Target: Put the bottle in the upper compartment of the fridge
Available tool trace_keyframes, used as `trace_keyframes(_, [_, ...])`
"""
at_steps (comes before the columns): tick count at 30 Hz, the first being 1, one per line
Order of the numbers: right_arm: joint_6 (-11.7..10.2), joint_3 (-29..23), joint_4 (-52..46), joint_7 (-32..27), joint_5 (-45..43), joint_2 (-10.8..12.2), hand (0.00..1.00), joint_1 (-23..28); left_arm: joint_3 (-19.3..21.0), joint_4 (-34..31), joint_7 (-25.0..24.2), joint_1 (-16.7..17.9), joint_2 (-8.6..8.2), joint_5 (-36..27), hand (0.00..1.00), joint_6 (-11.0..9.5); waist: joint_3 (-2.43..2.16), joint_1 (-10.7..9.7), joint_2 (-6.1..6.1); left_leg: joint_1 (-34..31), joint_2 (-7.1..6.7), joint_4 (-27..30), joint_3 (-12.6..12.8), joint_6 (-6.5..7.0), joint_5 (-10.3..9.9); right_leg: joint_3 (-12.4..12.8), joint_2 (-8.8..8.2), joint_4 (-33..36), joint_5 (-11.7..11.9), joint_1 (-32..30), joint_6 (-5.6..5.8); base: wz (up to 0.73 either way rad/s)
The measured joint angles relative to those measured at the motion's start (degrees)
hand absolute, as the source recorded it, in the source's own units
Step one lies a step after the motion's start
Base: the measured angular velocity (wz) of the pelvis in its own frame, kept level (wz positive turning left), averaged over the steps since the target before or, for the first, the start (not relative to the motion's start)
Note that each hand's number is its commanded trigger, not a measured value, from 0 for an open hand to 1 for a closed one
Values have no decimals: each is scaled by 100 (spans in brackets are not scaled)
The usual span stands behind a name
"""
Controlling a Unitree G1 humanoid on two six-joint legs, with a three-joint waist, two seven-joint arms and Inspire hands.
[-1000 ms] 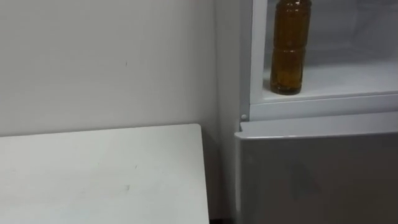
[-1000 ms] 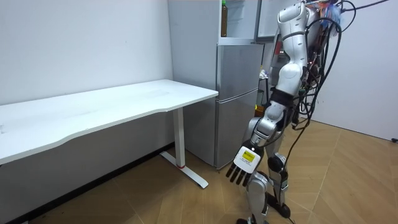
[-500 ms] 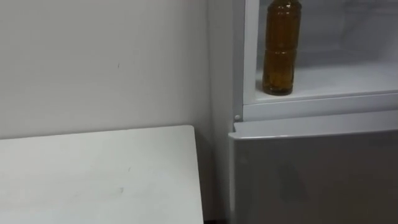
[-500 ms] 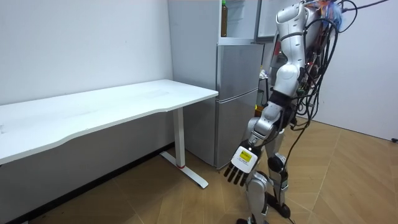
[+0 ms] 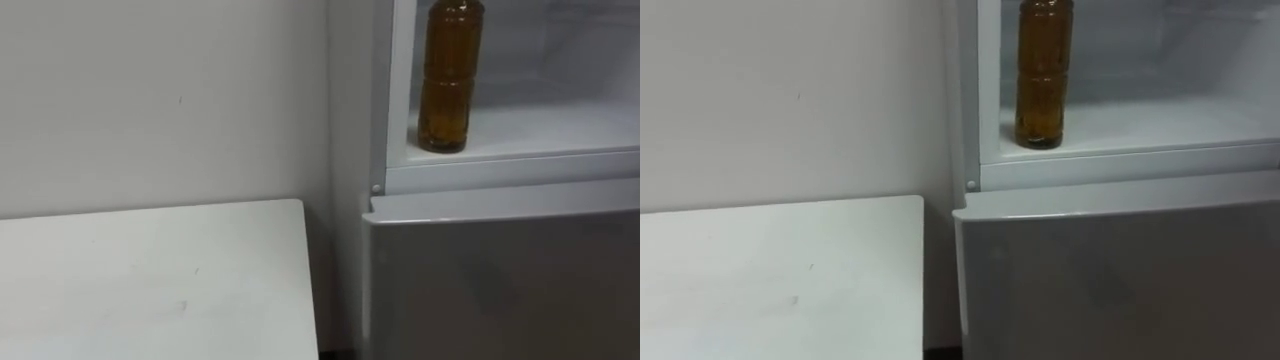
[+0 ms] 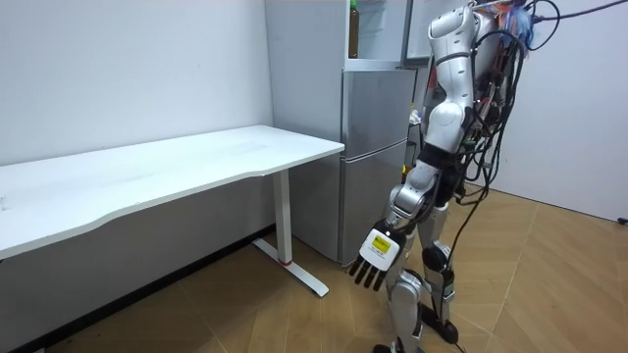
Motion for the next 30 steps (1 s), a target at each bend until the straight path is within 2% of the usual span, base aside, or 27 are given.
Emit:
trace_keyframes(3, [-84,-150,-331,-215,1,-17,0,-9,17,-21,0,-10,6,18,0,-1,-3,4,-25,-3,0,-12,12,0,0,-10,-1,-1,0,-2,0,0])
trace_keyframes(8, [-75,-354,-1099,-556,8,-140,0,30,131,-119,0,4,3,228,0,0,-10,-61,-55,-93,1,-8,34,0,0,-11,-7,12,-2,-88,4,0])
trace_keyframes(11, [-71,-704,-1693,-777,0,-203,0,12,283,-210,0,43,8,387,0,0,-12,-101,-126,-109,0,-4,41,0,0,15,0,10,-2,-112,4,-3])
trace_keyframes(15, [-236,-1123,-2108,-1096,-230,-470,0,-43,392,-224,0,40,23,429,0,-83,-15,-91,-205,-140,0,4,42,0,0,47,3,2,-1,-150,4,-4])
trace_keyframes(23, [-241,-1506,-3221,-1597,-464,-561,0,-244,549,-233,-25,-10,26,578,0,-83,-16,-95,-235,-118,0,-6,107,0,0,123,-1,93,-9,-201,1,-6])
trace_keyframes(28, [-236,-1632,-3754,-1730,-986,-899,0,-377,670,-220,-25,-11,25,759,0,-82,-22,-83,-300,-195,0,-11,102,0,0,124,-2,97,-14,-298,6,0])
trace_keyframes(30, [-242,-1788,-3899,-1785,-1129,-921,0,-435,682,-202,-25,-7,25,755,0,-83,-23,-76,-333,-234,2,-11,100,1,0,123,0,105,-12,-339,6,0])
